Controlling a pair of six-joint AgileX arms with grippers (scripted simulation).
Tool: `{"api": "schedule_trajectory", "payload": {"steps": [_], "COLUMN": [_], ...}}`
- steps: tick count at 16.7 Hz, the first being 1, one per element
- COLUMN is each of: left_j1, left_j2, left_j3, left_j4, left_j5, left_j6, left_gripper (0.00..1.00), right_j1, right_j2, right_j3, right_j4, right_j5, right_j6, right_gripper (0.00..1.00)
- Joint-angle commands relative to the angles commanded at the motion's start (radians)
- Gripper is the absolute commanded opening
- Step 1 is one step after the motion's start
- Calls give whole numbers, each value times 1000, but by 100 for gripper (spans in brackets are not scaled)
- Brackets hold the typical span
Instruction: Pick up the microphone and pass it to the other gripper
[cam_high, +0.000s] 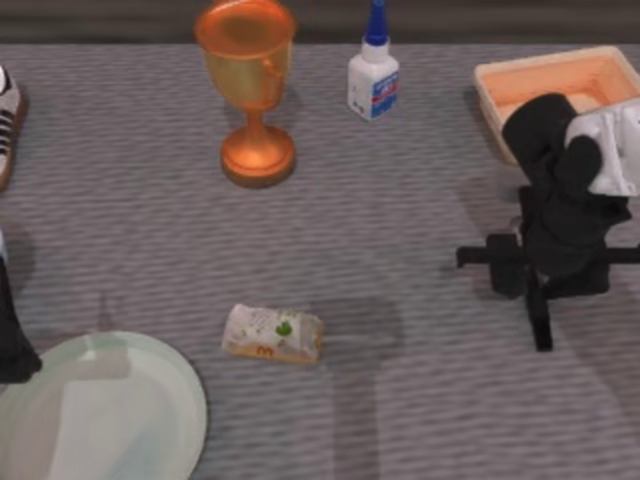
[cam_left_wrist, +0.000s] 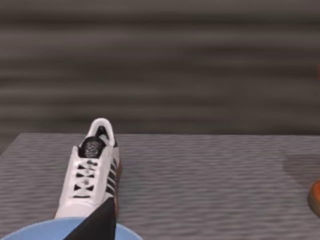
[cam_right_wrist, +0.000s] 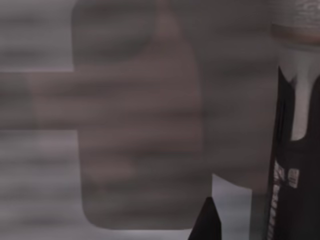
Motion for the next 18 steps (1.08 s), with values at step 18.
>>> {"api": "schedule_trajectory", "payload": {"steps": [18], "left_j1": [0], "left_j2": [0], "left_j3": [0], "left_j4": [0], "left_j5": [0], "left_j6": [0], "left_gripper": [100], "right_j1": [-1], "right_j2": [-229], "right_j3": [-204], "right_j4": [867], "right_j5": [-286], "right_j6": [-201], "right_gripper": [0]}}
